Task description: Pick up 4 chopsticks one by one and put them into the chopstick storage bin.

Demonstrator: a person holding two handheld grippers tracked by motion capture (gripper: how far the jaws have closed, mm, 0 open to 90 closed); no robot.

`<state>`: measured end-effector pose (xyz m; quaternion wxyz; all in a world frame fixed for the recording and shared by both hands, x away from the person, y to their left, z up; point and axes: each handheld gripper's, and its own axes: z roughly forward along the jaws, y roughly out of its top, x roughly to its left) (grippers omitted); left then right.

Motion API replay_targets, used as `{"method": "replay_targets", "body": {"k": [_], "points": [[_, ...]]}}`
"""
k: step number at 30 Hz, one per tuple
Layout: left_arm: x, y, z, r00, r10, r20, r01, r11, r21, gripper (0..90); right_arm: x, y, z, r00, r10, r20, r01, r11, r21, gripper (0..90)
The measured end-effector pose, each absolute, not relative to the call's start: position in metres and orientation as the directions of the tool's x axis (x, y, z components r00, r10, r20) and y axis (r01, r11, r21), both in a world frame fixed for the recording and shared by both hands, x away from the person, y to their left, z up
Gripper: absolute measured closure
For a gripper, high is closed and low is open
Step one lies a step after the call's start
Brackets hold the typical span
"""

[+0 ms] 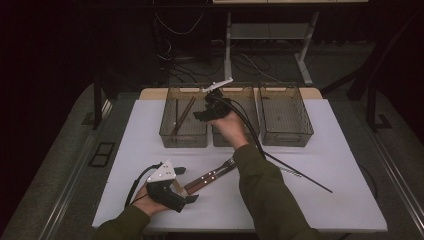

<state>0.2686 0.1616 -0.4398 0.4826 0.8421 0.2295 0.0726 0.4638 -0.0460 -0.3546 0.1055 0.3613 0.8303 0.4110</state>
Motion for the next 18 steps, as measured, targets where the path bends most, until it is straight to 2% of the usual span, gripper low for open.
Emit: {"method": "replay_targets", "body": {"k": [11,18], "points": [[0.269,0.162,-0.44,0.886,0.454,-0.098,0.312,-0.426,0.849,0.0,0.436,-0.091,-0.349,-0.755,0.644,0.125,0.458,0.381,0.803,35.8],[0.268,0.161,-0.44,0.883,0.456,-0.111,0.323,-0.419,0.849,0.0,0.417,-0.119,-0.351,-0.781,0.61,0.131,0.451,0.406,0.795,33.4]]}}
